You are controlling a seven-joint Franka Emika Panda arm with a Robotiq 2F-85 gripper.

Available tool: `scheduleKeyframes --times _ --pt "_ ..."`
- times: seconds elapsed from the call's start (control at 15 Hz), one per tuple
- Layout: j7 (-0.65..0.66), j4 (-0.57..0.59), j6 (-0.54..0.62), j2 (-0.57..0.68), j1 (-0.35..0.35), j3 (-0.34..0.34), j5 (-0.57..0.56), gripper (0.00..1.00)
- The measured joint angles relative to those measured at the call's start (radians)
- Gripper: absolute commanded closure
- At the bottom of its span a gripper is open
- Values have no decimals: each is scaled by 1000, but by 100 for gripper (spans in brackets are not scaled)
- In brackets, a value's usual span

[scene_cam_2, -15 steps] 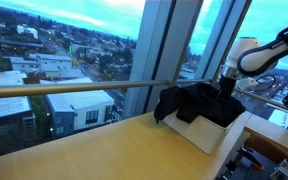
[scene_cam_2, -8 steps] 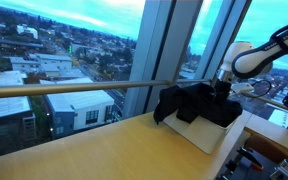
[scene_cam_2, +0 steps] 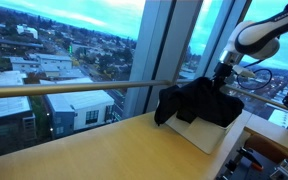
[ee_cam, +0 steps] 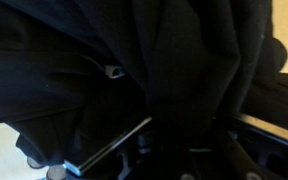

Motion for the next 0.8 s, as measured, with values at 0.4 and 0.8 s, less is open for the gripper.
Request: scheduleKeyframes --times 0.4,0.8 --pt "-31 102 -196 -211 -1 -1 78 97" --pt "-41 286 -264 -309 65 33 63 97"
